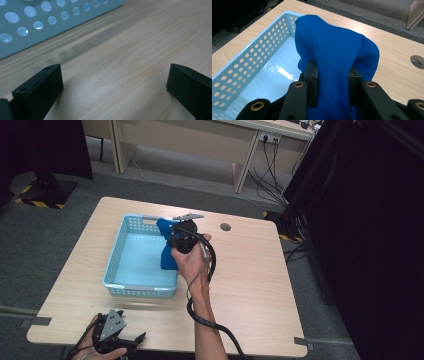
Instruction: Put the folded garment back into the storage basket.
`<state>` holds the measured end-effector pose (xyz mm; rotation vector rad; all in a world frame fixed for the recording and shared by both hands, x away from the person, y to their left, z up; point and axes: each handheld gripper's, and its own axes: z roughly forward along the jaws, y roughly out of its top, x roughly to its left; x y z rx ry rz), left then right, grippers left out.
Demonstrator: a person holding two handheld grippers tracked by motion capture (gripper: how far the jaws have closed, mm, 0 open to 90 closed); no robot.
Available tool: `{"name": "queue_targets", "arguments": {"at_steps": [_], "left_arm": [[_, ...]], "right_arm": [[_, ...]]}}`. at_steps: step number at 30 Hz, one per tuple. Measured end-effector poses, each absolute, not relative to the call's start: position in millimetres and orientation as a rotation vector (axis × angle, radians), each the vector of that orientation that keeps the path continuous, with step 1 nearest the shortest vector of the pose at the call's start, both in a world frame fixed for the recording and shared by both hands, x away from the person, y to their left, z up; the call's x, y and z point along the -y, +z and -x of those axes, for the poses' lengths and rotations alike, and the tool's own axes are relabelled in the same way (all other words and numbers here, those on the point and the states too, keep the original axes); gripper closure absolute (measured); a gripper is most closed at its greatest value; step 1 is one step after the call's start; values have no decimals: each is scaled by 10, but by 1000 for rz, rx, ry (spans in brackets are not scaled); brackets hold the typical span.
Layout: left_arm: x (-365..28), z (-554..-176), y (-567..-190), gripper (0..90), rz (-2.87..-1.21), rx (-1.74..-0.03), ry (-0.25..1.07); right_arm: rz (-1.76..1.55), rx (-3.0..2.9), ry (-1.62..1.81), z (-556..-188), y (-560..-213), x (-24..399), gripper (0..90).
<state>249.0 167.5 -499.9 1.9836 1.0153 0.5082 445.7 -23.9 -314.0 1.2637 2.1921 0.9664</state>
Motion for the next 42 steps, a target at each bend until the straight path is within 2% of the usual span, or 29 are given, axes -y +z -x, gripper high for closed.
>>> {"name": "queue_targets", "arguments": {"at_steps": [25,42], "left_arm": [[-1676,-2486,-4998,0,-1987,-1011,506],[-1676,-2486,-4998,0,-1987,-1011,506]], "right_arm": [[-1253,-2283,955,-4589,-3389,-263,703],[-1333,-2302,957,-4715,-3669,-413,699]]}}
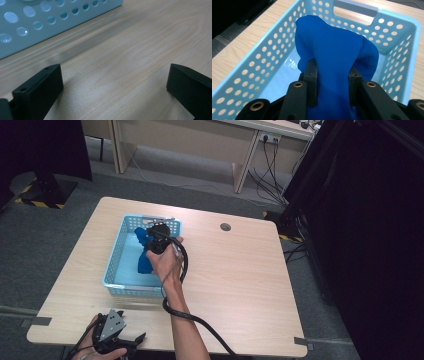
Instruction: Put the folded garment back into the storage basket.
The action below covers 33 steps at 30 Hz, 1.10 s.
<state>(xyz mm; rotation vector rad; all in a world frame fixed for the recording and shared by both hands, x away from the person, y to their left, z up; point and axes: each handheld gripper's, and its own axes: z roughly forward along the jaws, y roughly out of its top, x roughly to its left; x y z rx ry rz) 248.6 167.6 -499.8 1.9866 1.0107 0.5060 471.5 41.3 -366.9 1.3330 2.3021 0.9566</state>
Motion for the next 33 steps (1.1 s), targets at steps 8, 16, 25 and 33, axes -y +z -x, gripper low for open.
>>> {"name": "queue_targets", "arguments": {"at_steps": [8,16,25,33], "left_arm": [[-1676,-2485,-4999,0,-1986,-1010,506],[-1675,-2485,-4998,0,-1987,-1010,505],[-1675,-2483,-4998,0,-1988,-1008,505],[-1674,-2483,-4998,0,-1988,-1008,505]], "right_arm": [[-1384,-2327,939,-4817,-3868,-511,699],[-1420,-2343,892,-4898,-4036,-600,699],[-1449,-2388,821,-4942,-4249,-656,688],[-1460,-2414,800,-4950,-4325,-700,673]]}}
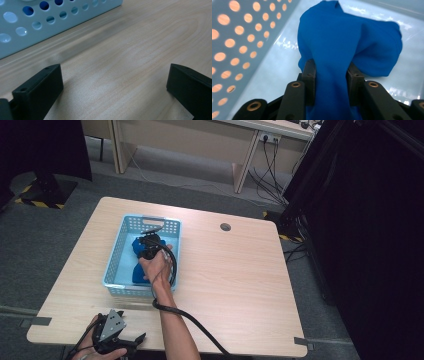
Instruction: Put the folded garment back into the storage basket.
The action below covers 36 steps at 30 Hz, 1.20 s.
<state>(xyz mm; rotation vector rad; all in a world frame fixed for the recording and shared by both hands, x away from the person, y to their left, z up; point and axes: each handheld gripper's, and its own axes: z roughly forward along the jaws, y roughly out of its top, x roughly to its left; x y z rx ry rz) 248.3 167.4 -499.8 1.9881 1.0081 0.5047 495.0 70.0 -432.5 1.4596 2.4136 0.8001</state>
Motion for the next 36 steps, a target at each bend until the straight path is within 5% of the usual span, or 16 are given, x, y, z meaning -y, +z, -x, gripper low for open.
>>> {"name": "queue_targets", "arguments": {"at_steps": [36], "left_arm": [[-1672,-2483,-4999,0,-1988,-1007,505]], "right_arm": [[-1392,-2441,963,-4892,-4060,-580,227]]}}
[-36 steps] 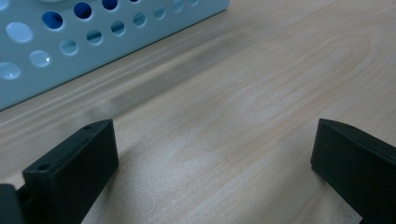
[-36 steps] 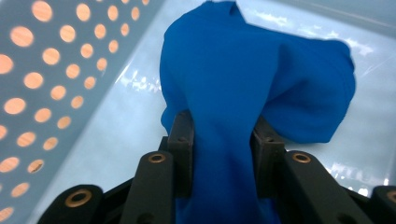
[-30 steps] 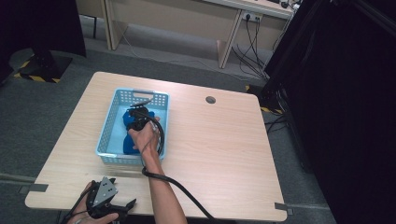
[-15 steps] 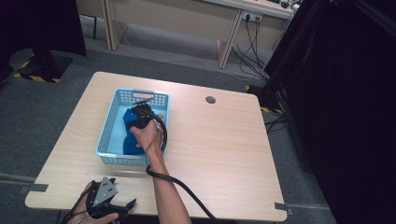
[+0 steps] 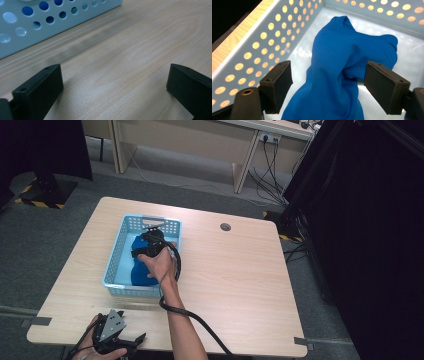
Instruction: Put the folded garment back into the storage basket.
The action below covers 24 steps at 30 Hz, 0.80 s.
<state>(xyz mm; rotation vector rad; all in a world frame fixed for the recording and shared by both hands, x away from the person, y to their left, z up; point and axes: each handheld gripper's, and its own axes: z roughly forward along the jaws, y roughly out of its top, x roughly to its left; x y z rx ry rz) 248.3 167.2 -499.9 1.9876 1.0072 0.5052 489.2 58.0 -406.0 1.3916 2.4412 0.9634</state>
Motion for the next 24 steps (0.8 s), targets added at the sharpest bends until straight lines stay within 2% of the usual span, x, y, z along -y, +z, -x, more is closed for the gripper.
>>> {"name": "queue_targets", "arguments": {"at_steps": [16,24], "left_arm": [[-1672,-2484,-4998,0,-1988,-1007,505],[-1671,-2484,-4998,0,-1988,-1007,505]], "right_arm": [[-1327,-2461,983,-4830,-3918,-493,217],[-1312,-2449,1004,-4782,-3828,-419,172]]}}
